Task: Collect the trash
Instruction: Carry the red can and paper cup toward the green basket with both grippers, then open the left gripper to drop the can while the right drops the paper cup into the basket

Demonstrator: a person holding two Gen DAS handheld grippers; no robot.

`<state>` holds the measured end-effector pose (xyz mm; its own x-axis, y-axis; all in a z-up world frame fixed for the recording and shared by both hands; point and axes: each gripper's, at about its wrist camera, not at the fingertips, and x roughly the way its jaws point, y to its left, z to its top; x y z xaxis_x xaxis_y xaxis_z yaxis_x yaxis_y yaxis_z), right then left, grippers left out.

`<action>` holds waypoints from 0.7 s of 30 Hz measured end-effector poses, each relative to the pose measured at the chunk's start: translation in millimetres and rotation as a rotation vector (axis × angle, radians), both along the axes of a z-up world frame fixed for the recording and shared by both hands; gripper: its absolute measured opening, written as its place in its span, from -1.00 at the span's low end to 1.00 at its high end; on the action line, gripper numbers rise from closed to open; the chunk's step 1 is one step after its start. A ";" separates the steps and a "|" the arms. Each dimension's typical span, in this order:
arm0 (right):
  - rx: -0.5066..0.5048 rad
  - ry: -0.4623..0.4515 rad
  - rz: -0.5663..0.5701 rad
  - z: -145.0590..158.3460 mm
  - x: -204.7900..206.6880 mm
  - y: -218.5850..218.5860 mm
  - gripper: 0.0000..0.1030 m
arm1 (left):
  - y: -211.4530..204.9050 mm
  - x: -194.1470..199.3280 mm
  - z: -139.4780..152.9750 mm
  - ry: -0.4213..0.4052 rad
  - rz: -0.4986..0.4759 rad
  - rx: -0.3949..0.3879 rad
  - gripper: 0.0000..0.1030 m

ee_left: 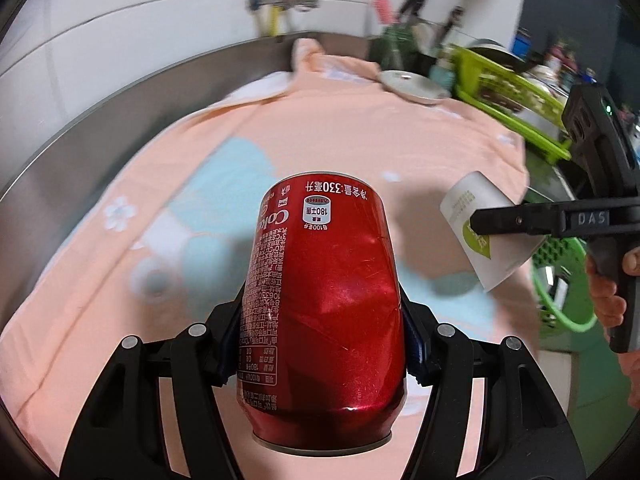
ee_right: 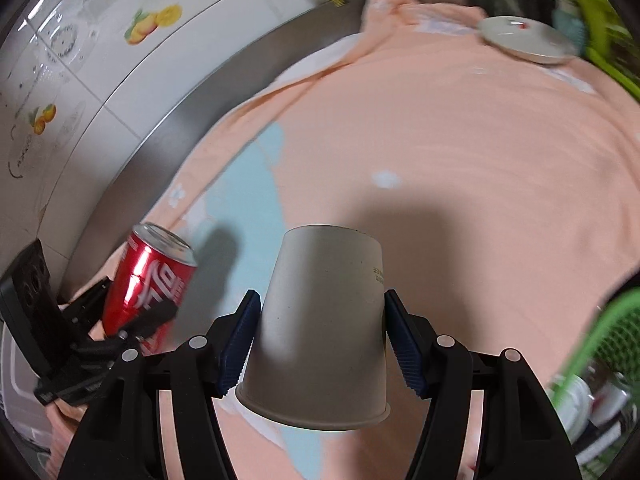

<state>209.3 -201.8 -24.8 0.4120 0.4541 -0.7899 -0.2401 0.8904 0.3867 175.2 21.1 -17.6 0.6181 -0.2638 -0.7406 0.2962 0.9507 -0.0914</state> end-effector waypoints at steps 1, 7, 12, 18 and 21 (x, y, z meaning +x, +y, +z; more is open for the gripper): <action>-0.012 -0.007 -0.014 0.5 -6.9 -12.0 0.17 | -8.8 -0.9 0.9 -0.002 -0.016 -0.004 0.22; -0.107 -0.026 -0.145 -2.8 -45.5 -100.6 0.18 | -70.4 -13.0 5.1 -0.013 -0.129 -0.025 0.22; -0.188 -0.001 -0.277 -17.0 -73.4 -172.4 0.18 | -126.7 -18.0 3.8 -0.001 -0.219 -0.054 0.22; -0.240 0.041 -0.387 -40.0 -96.5 -230.6 0.18 | -190.6 -21.2 -4.4 0.027 -0.313 -0.060 0.22; -0.224 0.058 -0.423 -47.4 -104.8 -249.0 0.18 | -220.8 -23.2 -9.8 0.046 -0.352 -0.055 0.22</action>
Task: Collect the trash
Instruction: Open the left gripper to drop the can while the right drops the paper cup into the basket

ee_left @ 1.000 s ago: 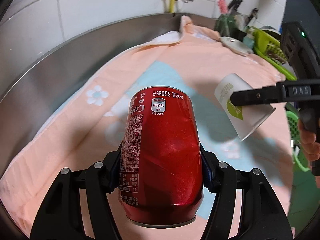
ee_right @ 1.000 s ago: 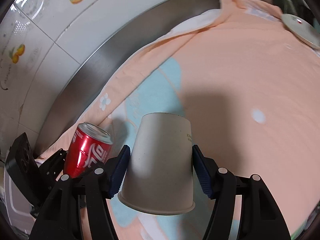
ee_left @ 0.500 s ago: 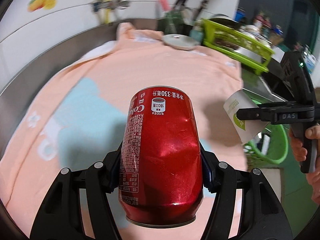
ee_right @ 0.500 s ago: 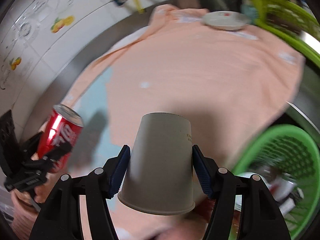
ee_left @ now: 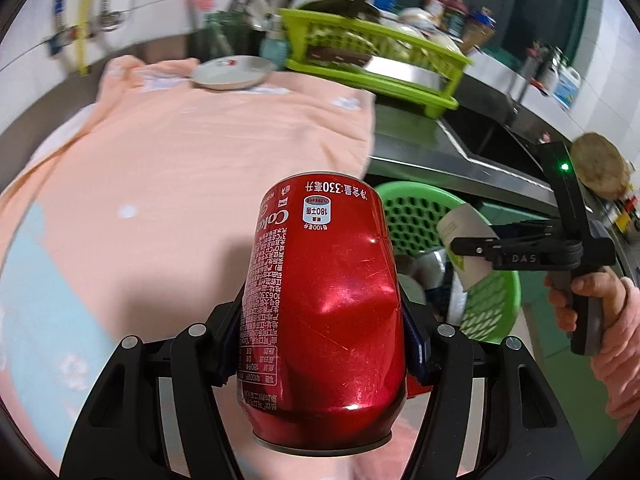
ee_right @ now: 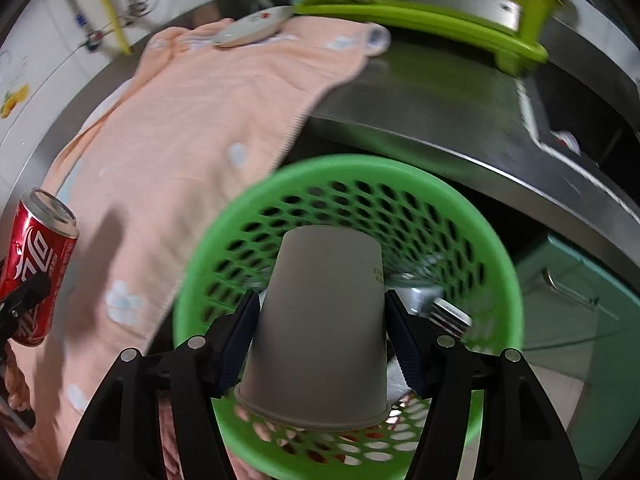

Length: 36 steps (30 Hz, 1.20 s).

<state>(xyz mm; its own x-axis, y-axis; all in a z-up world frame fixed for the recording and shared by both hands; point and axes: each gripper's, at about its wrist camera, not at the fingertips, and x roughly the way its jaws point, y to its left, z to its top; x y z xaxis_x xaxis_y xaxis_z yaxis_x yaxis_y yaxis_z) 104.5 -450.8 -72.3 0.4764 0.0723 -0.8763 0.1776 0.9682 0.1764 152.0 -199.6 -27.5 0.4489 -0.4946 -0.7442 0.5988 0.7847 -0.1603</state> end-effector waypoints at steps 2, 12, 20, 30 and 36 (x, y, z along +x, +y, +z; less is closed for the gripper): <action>0.012 0.002 -0.020 -3.8 -4.1 -8.7 0.18 | -19.6 -1.7 -3.9 0.008 -0.025 0.010 0.22; 0.059 -0.029 -0.060 -4.4 -15.8 -34.0 0.31 | -83.1 -4.2 -23.2 0.053 -0.083 0.017 0.22; 0.071 -0.065 -0.072 3.9 -32.7 -45.7 0.38 | -114.8 -4.0 -37.4 0.089 -0.109 0.017 0.22; 0.073 -0.080 -0.085 6.1 -47.1 -55.1 0.41 | -139.8 -5.1 -50.0 0.122 -0.128 0.030 0.40; 0.080 -0.080 -0.089 5.0 -49.4 -56.8 0.42 | -141.0 -5.6 -47.1 0.115 -0.126 0.024 0.49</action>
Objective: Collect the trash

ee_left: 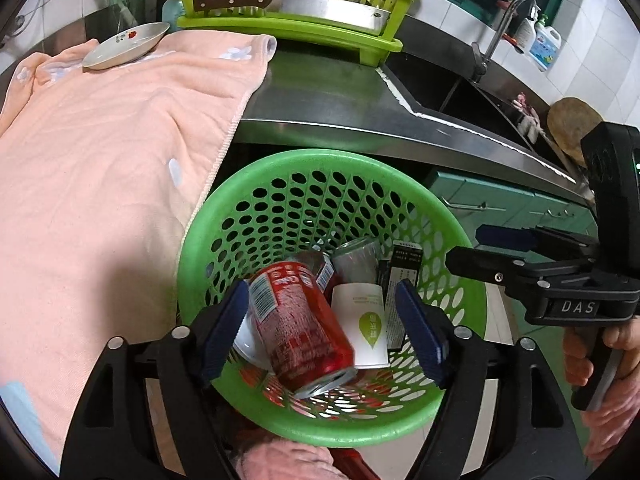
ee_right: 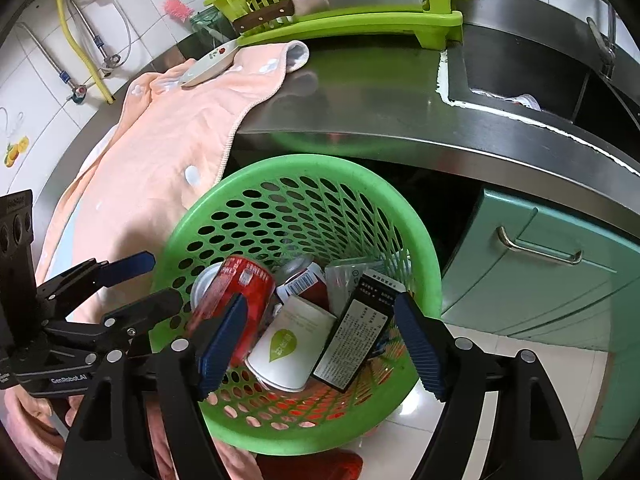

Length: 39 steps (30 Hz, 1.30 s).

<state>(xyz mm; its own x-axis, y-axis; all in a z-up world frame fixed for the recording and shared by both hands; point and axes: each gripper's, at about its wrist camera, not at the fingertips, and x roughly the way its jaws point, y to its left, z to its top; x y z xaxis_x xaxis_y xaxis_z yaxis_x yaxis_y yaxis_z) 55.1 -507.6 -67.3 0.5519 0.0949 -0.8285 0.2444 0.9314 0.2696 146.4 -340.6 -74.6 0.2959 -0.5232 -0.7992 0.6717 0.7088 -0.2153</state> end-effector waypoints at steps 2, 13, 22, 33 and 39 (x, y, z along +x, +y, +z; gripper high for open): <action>-0.001 -0.001 0.001 0.5 -0.2 1.0 0.43 | 1.4 0.0 1.4 -0.005 0.002 0.000 0.49; -0.045 -0.027 0.027 6.6 -9.3 25.9 0.48 | 32.4 -9.1 18.2 -0.073 0.039 0.008 0.73; -0.143 -0.074 0.074 20.6 -14.6 67.1 0.62 | 78.6 -17.1 37.2 -0.152 0.112 0.022 0.86; -0.167 -0.124 0.137 32.6 -14.4 121.6 0.72 | 146.3 -28.5 58.7 -0.223 0.225 0.025 0.90; -0.202 -0.157 0.182 41.6 -15.9 156.4 0.73 | 187.8 -36.6 63.7 -0.245 0.314 0.025 0.90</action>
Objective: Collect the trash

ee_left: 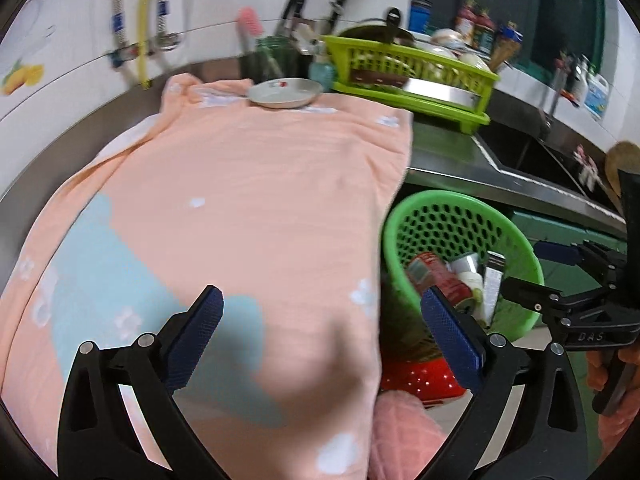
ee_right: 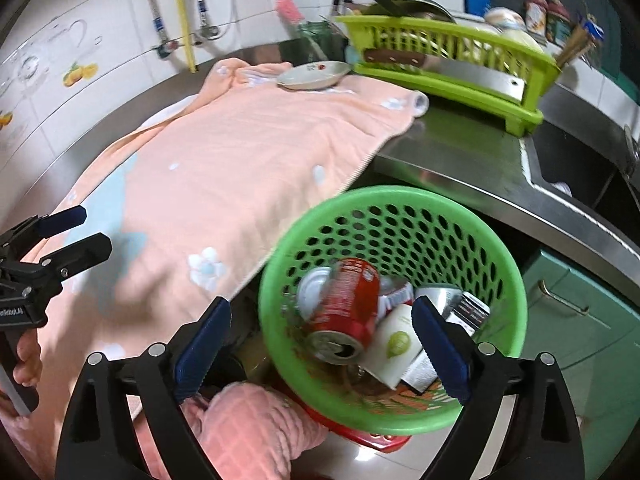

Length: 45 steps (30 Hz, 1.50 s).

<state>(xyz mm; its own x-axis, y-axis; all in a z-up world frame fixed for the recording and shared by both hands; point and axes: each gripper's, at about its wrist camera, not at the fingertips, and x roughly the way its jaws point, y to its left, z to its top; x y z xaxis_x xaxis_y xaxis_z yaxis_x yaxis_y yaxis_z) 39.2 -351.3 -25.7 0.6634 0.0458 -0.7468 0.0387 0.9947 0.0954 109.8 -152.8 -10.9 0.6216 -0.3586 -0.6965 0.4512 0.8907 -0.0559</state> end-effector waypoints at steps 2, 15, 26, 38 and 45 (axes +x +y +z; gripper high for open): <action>-0.005 -0.008 0.012 2.3 -0.7 9.4 0.73 | 13.7 -3.3 1.9 -0.007 0.029 -0.010 0.90; -0.003 -0.067 0.079 21.9 -1.5 63.4 0.76 | 77.7 -28.4 14.6 -0.073 0.188 0.016 0.90; -0.036 -0.099 0.106 27.7 -12.5 98.2 0.79 | 125.0 -48.9 21.7 -0.075 0.300 -0.031 0.90; 0.004 -0.125 0.092 34.2 -23.9 103.9 0.81 | 125.6 -57.8 20.0 -0.094 0.308 -0.014 0.90; 0.011 -0.123 0.088 34.1 -26.1 105.8 0.81 | 126.7 -60.4 22.6 -0.101 0.308 -0.014 0.90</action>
